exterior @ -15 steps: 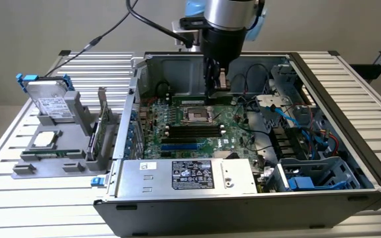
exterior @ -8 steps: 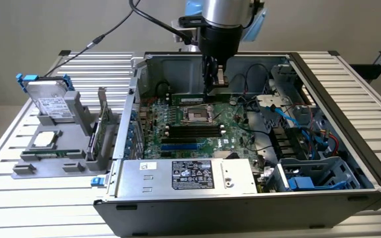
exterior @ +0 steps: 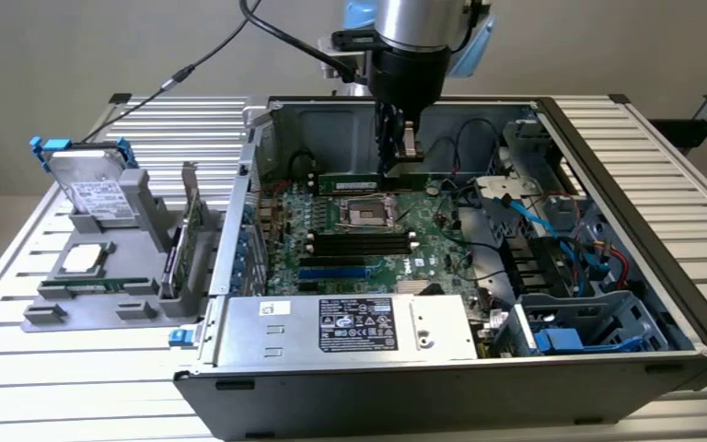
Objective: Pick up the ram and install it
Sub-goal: 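Insert the ram into the slot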
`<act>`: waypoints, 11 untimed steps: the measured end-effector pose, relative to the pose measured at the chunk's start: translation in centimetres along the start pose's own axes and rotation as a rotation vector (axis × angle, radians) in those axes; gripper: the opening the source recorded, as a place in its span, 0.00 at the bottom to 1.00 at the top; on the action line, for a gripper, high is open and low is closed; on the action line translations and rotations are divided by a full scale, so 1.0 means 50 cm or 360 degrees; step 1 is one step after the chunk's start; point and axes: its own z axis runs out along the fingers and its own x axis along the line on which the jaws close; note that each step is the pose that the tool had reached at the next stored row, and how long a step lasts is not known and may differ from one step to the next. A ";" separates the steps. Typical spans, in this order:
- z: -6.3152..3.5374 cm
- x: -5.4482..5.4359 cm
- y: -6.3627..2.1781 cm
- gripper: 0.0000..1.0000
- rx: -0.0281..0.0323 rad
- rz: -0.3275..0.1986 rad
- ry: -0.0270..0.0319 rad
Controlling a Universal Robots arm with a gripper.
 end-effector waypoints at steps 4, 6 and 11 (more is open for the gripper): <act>0.000 0.000 0.000 0.14 0.00000 0.0000 0.00000; 0.000 0.000 0.000 0.14 0.00000 0.0000 0.00004; 0.015 -0.002 0.003 0.14 -0.00006 0.0000 0.00016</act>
